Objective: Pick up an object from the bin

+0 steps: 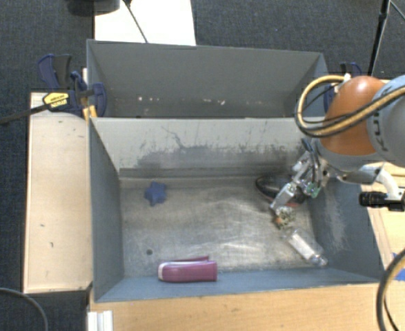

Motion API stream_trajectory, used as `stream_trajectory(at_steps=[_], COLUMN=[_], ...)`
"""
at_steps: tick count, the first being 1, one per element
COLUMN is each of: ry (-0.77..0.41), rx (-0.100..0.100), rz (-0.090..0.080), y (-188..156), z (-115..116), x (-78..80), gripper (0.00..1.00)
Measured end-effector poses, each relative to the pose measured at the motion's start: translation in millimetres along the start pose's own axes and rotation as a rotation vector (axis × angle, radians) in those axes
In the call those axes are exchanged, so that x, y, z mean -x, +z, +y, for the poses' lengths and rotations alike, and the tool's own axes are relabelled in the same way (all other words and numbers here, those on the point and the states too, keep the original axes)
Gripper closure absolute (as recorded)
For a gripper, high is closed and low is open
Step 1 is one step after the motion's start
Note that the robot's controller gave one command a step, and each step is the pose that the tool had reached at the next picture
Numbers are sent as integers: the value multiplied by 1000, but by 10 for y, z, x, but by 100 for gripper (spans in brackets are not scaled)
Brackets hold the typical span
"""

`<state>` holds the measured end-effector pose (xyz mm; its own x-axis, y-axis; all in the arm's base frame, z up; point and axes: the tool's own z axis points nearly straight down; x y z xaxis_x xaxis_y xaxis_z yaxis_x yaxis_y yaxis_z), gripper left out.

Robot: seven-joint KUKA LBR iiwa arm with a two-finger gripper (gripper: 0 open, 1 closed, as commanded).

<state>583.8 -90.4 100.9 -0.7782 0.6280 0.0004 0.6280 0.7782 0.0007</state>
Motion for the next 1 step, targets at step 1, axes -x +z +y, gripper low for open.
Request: stream_trajectory(at_steps=[1], ry=[143], rx=[3], rz=[2], y=[274], z=[-104], x=[61], gripper=[0])
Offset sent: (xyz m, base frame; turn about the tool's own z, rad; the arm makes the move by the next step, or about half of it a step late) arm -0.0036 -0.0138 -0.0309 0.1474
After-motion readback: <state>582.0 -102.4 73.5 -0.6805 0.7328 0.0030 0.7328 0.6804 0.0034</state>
